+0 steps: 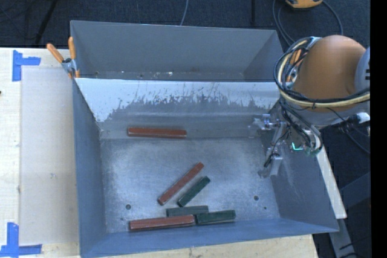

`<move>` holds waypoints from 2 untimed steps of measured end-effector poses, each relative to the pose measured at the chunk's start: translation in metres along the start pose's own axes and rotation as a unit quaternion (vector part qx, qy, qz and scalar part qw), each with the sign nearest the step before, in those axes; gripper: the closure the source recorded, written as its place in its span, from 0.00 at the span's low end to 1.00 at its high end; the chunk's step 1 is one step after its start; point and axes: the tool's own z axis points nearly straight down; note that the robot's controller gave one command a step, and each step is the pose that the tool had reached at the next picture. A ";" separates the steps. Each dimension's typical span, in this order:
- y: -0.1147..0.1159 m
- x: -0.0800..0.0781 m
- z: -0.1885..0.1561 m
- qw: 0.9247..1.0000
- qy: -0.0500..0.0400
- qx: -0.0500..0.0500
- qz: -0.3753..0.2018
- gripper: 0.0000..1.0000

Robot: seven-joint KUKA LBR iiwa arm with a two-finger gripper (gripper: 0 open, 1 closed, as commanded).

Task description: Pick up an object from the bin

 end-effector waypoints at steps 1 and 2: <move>0.000 -0.002 -0.004 1.000 -0.003 0.000 -0.001 0.00; 0.031 0.007 0.047 0.998 -0.005 0.001 -0.059 0.00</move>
Offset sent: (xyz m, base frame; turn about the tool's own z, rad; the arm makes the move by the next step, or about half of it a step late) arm -0.0207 0.0754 -0.1193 -0.2820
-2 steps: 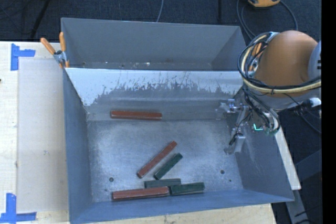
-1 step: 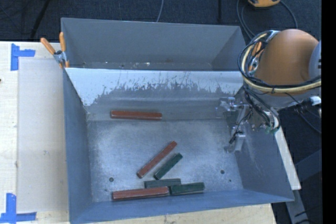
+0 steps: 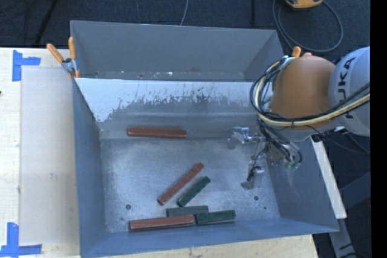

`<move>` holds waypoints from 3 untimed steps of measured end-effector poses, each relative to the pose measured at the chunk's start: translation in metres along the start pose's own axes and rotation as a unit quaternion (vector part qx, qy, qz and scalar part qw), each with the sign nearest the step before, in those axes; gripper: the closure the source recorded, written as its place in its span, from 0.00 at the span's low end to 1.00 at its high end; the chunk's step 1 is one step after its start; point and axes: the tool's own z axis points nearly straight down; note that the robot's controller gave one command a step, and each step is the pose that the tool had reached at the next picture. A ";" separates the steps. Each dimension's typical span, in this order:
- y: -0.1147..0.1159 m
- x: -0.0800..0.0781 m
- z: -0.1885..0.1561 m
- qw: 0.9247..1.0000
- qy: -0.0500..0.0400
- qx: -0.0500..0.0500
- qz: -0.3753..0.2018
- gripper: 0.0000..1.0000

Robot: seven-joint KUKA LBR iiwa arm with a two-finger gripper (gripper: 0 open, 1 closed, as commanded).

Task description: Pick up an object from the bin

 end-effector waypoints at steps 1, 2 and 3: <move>0.052 0.008 0.014 0.987 0.002 -0.001 -0.159 0.00; 0.066 -0.011 0.019 0.989 0.000 -0.001 -0.146 0.00; 0.115 -0.009 0.071 0.986 0.001 -0.001 -0.168 0.00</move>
Offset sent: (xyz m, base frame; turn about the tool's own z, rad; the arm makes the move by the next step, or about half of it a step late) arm 0.0027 0.0662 -0.0188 -0.2944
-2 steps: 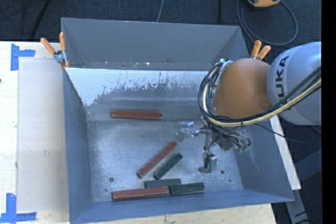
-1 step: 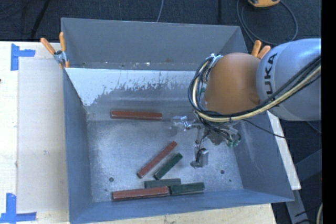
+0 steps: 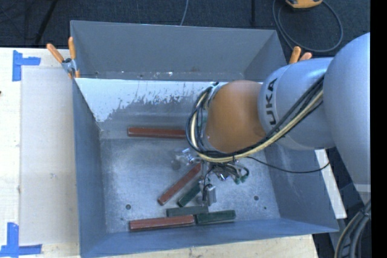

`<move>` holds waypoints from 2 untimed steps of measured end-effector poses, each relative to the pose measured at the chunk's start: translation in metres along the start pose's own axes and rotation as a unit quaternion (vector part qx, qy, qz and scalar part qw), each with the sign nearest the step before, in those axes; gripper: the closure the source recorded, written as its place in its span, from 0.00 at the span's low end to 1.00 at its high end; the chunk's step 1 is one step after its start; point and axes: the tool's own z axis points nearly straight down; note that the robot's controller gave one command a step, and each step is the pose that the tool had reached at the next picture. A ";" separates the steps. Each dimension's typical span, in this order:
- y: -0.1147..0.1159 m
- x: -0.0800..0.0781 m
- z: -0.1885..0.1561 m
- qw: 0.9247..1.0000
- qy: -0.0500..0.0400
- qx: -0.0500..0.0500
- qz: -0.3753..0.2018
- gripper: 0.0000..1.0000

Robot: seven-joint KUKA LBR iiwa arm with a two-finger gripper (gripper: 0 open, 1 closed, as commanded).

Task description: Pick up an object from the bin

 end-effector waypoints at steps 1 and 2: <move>0.026 -0.015 0.002 0.987 0.000 0.000 -0.162 1.00; 0.026 -0.015 0.002 0.987 0.000 0.000 -0.162 1.00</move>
Offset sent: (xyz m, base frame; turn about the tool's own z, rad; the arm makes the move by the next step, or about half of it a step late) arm 0.0000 0.0000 0.0000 0.0000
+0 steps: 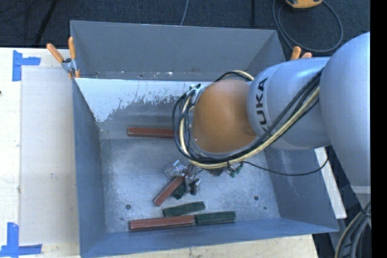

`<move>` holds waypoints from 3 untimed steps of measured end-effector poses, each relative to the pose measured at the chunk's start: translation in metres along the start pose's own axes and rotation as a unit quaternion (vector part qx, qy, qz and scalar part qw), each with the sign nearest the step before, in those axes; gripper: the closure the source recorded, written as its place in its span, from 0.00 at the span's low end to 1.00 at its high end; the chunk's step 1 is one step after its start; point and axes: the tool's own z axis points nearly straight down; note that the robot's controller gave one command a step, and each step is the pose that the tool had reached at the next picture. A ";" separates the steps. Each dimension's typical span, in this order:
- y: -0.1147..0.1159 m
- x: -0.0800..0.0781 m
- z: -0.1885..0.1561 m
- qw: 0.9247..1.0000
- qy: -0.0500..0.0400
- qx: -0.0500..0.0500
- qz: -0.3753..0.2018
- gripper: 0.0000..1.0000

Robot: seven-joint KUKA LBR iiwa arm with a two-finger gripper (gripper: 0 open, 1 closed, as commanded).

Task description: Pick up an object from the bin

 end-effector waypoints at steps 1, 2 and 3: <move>0.001 0.001 -0.004 1.000 0.003 -0.002 0.000 1.00; 0.002 0.002 -0.025 1.000 0.004 -0.003 0.001 1.00; 0.001 0.000 -0.042 1.000 0.000 0.000 0.001 1.00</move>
Offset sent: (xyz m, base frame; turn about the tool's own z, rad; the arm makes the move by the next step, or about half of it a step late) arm 0.0001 0.0000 0.0562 0.0000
